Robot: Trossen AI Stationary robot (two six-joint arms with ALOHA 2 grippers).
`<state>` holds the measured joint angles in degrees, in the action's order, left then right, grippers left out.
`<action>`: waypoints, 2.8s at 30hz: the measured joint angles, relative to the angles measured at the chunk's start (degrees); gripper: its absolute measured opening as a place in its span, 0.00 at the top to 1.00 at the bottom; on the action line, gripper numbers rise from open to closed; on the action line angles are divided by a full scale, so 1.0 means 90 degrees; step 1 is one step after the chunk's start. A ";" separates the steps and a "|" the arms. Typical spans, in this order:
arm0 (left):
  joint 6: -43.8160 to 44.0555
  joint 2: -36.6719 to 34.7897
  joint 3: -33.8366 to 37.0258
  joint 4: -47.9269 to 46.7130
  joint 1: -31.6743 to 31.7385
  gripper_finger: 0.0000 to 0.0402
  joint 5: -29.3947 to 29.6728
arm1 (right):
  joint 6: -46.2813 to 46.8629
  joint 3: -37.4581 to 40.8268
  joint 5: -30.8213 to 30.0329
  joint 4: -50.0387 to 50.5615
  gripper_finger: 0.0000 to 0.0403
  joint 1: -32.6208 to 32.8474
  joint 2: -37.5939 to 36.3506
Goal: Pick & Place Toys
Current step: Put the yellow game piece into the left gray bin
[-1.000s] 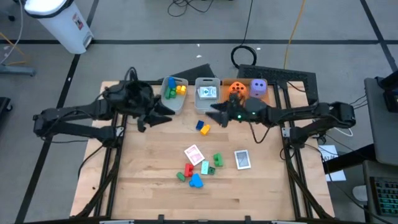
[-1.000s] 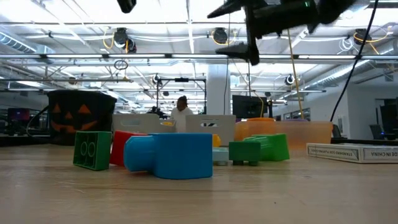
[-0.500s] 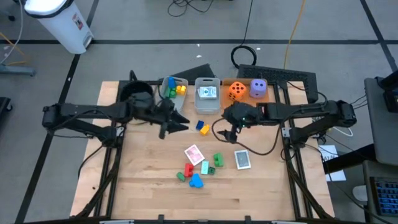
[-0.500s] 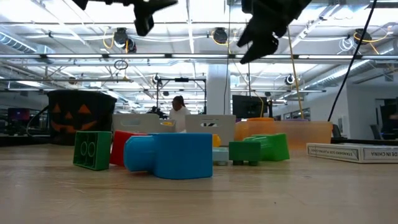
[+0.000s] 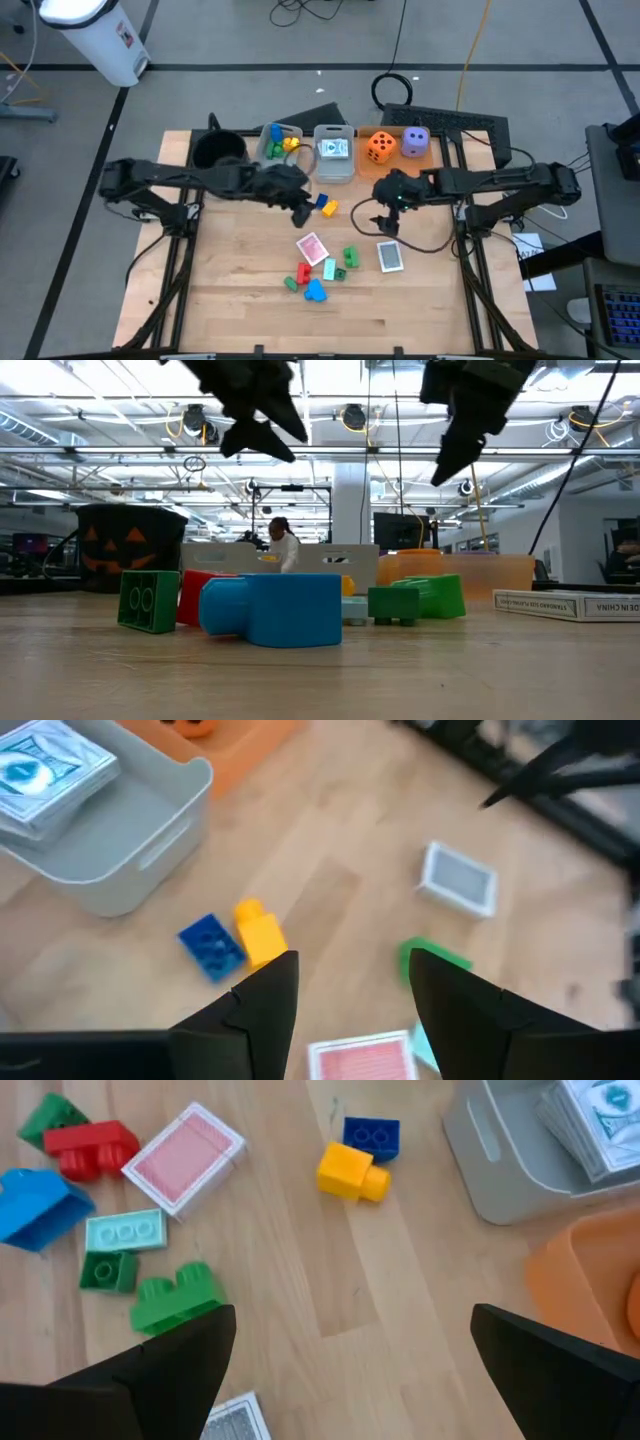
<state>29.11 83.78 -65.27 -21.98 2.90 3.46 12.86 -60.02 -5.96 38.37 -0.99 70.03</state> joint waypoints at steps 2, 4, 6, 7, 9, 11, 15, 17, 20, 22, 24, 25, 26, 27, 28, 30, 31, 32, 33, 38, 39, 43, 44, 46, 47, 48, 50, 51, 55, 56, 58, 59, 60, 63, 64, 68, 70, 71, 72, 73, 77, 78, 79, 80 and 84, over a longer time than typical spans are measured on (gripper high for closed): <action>-0.0027 0.0432 -0.0553 -0.0401 0.0034 0.51 0.0118 | 0.0120 0.0234 -0.0002 -0.0151 0.01 -0.0002 -0.0263; 0.0120 0.0836 -0.1072 -0.0669 0.0103 0.51 0.0144 | 0.0303 0.0462 -0.0001 -0.0285 0.01 -0.0002 -0.0522; 0.0345 0.1241 -0.1541 -0.0983 0.0177 0.51 0.0117 | 0.0510 0.0731 0.0000 -0.0399 0.01 -0.0002 -0.0798; 0.0456 0.1427 -0.1764 -0.1085 0.0221 0.51 0.0061 | 0.0617 0.0853 0.0000 -0.0451 0.01 -0.0002 -0.0938; 0.0626 0.1770 -0.2151 -0.1351 0.0291 0.51 -0.0065 | 0.0845 0.1079 0.0000 -0.0549 0.01 -0.0002 -0.1214; 0.0678 0.2063 -0.2476 -0.1602 0.0330 0.51 -0.0132 | 0.1041 0.1290 0.0000 -0.0587 0.01 -0.0002 -0.1493; 0.0696 0.2614 -0.2891 -0.2156 0.0342 0.51 -0.0150 | 0.1396 0.1686 -0.0024 -0.0808 0.01 -0.0002 -0.2010; 0.0736 0.2830 -0.3016 -0.2390 0.0355 0.51 -0.0157 | 0.1547 0.1859 -0.0072 -0.0986 0.01 -0.0007 -0.2225; 0.0829 0.3102 -0.3029 -0.2635 0.0369 0.51 -0.0201 | 0.1745 0.2091 -0.0194 -0.1205 0.01 -0.0007 -0.2486; 0.0829 0.3273 -0.3029 -0.2672 0.0384 0.51 -0.0289 | 0.1842 0.2165 -0.0206 -0.1327 0.01 -0.0010 -0.2570; 0.0811 0.3414 -0.3029 -0.2700 0.0411 0.51 -0.0404 | 0.1852 0.2195 -0.0206 -0.1387 0.01 -0.0010 -0.2614; 0.0805 0.3480 -0.3029 -0.2706 0.0425 0.51 -0.0432 | 0.1849 0.2205 -0.0206 -0.1393 0.01 -0.0010 -0.2617; 0.0804 0.3534 -0.3029 -0.2702 0.0441 0.51 -0.0433 | 0.1851 0.2206 -0.0207 -0.1419 0.01 -0.0010 -0.2616; 0.0803 0.3566 -0.3029 -0.2705 0.0462 0.51 -0.0435 | 0.1862 0.2206 -0.0212 -0.1451 0.01 -0.0010 -0.2614; 0.0803 0.3604 -0.3029 -0.2710 0.0475 0.51 -0.0432 | 0.1880 0.2206 -0.0218 -0.1460 0.01 -0.0010 -0.2614; 0.0785 0.3641 -0.3029 -0.2686 0.0513 0.51 -0.0369 | 0.1883 0.2206 -0.0219 -0.1489 0.01 -0.0010 -0.2615; 0.0747 0.3653 -0.3029 -0.2648 0.0529 0.51 -0.0349 | 0.1883 0.2206 -0.0219 -0.1512 0.01 -0.0010 -0.2614; 0.0682 0.3655 -0.3029 -0.2612 0.0549 0.51 -0.0347 | 0.1894 0.2206 -0.0219 -0.1519 0.01 -0.0010 -0.2614; 0.0603 0.3658 -0.3029 -0.2573 0.0571 0.51 -0.0331 | 0.1940 0.2206 -0.0222 -0.1520 0.01 -0.0010 -0.2614; 0.0421 0.3723 -0.3034 -0.2406 0.0679 0.51 -0.0189 | 0.2070 0.2206 -0.0367 -0.1526 0.01 -0.0012 -0.2614; 0.0424 0.3727 -0.3031 -0.2395 0.0694 0.51 -0.0204 | 0.2068 0.2206 -0.0367 -0.1525 0.01 -0.0012 -0.2614; 0.0309 0.3712 -0.3034 -0.2271 0.0728 0.51 -0.0203 | 0.2069 0.2206 -0.0372 -0.1525 0.01 -0.0012 -0.2614; 0.0265 0.3712 -0.3034 -0.2282 0.0728 0.51 -0.0206 | 0.2067 0.2206 -0.0395 -0.1525 0.01 -0.0012 -0.2614; 0.0196 0.3712 -0.3033 -0.2285 0.0723 0.51 -0.0206 | 0.2072 0.2206 -0.0506 -0.1525 0.01 -0.0012 -0.2614; 0.0175 0.3712 -0.3032 -0.2283 0.0721 0.51 -0.0206 | 0.2072 0.2206 -0.0520 -0.1525 0.01 -0.0012 -0.2614; 0.0174 0.3712 -0.3034 -0.2282 0.0720 0.51 -0.0208 | 0.2072 0.2206 -0.0527 -0.1525 0.01 -0.0012 -0.2614; 0.0174 0.3712 -0.3033 -0.2283 0.0723 0.51 -0.0207 | 0.2071 0.2206 -0.0529 -0.1525 0.01 -0.0015 -0.2614; 0.0174 0.3712 -0.3031 -0.2282 0.0723 0.51 -0.0208 | 0.2069 0.2206 -0.0529 -0.1525 0.01 -0.0015 -0.2614; 0.0174 0.3741 -0.3033 -0.2247 0.0723 0.51 -0.0210 | 0.2062 0.2206 -0.0529 -0.1525 0.01 -0.0016 -0.2614; 0.0176 0.3793 -0.3034 -0.2201 0.0723 0.51 -0.0213 | 0.2061 0.2206 -0.0532 -0.1524 0.01 -0.0017 -0.2614; 0.0232 0.3864 -0.3028 -0.2188 0.0723 0.51 -0.0308 | 0.2057 0.2206 -0.0532 -0.1524 0.01 -0.0016 -0.2612; 0.0260 0.3936 -0.3024 -0.2173 0.0718 0.51 -0.0364 | 0.2057 0.2206 -0.0532 -0.1523 0.01 -0.0015 -0.2614; 0.0309 0.3975 -0.3024 -0.2132 0.0707 0.51 -0.0383 | 0.2057 0.2206 -0.0533 -0.1525 0.01 -0.0017 -0.2614; 0.0465 0.4011 -0.3024 -0.2118 0.0663 0.51 -0.0381 | 0.2072 0.2206 -0.0532 -0.1528 0.01 -0.0017 -0.2614; 0.0463 0.4003 -0.3024 -0.2096 0.0641 0.51 -0.0365 | 0.2096 0.2206 -0.0532 -0.1530 0.01 -0.0017 -0.2614; 0.0422 0.3994 -0.3027 -0.1976 0.0570 0.51 -0.0230 | 0.2108 0.2206 -0.0532 -0.1529 0.01 -0.0017 -0.2612; 0.0422 0.4026 -0.3027 -0.2003 0.0564 0.51 -0.0226 | 0.2111 0.2206 -0.0533 -0.1530 0.01 -0.0017 -0.2612; 0.0425 0.4070 -0.3030 -0.1963 0.0546 0.51 -0.0225 | 0.2112 0.2206 -0.0533 -0.1530 0.01 -0.0017 -0.2612; 0.0439 0.4100 -0.3031 -0.2000 0.0542 0.51 -0.0226 | 0.2113 0.2206 -0.0534 -0.1530 0.01 -0.0017 -0.2612; 0.0442 0.4126 -0.3029 -0.2041 0.0540 0.51 -0.0227 | 0.2116 0.2206 -0.0532 -0.1530 0.01 -0.0017 -0.2612; 0.0450 0.4203 -0.3041 -0.2020 0.0520 0.51 -0.0242 | 0.2162 0.2206 -0.0532 -0.1542 0.01 -0.0017 -0.2612; 0.0452 0.4207 -0.3041 -0.2020 0.0519 0.51 -0.0248 | 0.2165 0.2206 -0.0532 -0.1551 0.01 -0.0017 -0.2614; 0.0451 0.4208 -0.3041 -0.2018 0.0521 0.51 -0.0249 | 0.2167 0.2206 -0.0532 -0.1563 0.01 -0.0017 -0.2614; 0.0453 0.4209 -0.3041 -0.2018 0.0526 0.51 -0.0238 | 0.2167 0.2206 -0.0532 -0.1567 0.01 -0.0017 -0.2614; 0.0466 0.4256 -0.3026 -0.2049 0.0524 0.51 -0.0184 | 0.2210 0.2206 -0.0529 -0.1576 0.01 -0.0017 -0.2614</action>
<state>33.30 122.08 -92.51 -40.42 7.62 1.80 32.75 -40.16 -10.72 24.18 -1.15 46.50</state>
